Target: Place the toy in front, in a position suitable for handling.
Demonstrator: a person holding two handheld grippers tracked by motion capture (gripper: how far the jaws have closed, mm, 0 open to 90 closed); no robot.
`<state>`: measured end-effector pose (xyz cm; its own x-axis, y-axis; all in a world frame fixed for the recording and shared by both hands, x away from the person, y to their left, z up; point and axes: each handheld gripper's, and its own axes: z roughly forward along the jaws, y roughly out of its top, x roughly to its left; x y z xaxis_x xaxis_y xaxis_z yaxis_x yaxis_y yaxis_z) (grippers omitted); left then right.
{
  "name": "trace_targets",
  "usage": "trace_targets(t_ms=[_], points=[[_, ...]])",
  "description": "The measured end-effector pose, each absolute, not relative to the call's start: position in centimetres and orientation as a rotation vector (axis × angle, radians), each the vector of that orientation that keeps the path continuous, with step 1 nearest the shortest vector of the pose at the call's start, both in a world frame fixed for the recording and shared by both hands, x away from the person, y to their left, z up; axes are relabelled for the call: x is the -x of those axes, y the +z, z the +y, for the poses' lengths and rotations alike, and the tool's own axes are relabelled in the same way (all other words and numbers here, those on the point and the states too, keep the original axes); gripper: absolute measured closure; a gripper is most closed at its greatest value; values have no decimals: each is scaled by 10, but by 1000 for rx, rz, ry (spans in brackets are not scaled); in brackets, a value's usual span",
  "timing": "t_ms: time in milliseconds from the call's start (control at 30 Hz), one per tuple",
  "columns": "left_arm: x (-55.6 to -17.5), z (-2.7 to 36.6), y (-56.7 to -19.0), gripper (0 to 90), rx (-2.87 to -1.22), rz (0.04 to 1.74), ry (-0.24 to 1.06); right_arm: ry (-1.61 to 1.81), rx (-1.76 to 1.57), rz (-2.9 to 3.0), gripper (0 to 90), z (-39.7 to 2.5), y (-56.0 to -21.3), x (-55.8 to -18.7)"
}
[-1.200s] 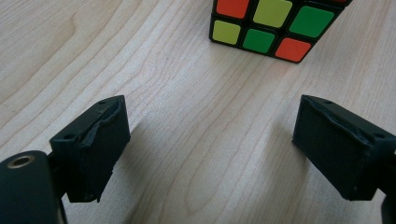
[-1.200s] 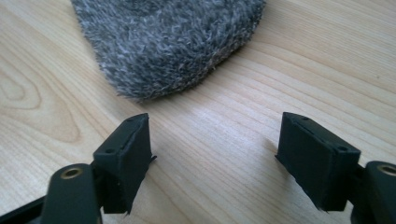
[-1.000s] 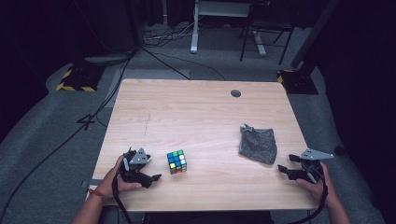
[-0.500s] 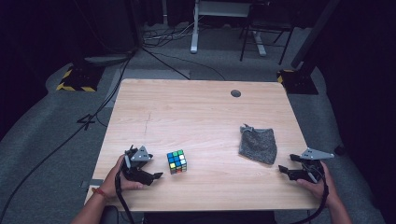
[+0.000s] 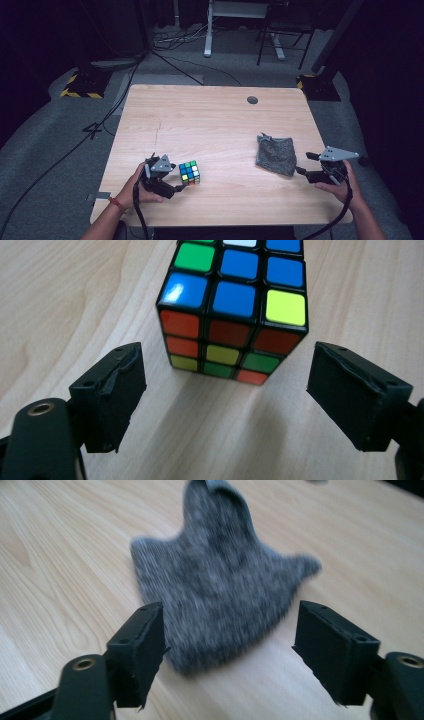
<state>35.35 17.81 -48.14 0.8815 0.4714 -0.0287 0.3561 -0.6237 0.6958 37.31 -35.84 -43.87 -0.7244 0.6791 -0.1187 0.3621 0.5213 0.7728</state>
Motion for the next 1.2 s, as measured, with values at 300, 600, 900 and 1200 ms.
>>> trace_targets(t_ms=[300,600,900,1200], points=[[-363,162,-484,165,-2293,547,229,969,-729,2483,294,-309,-442,-402],[-364,157,-491,186,-2276,539,181,867,-812,2552,303,-299,-473,-431],[-374,155,-497,205,-2279,582,152,978,-931,2528,316,-311,-492,-443],[-378,151,-500,260,-2281,541,113,1005,-935,2506,448,-315,-493,-436]])
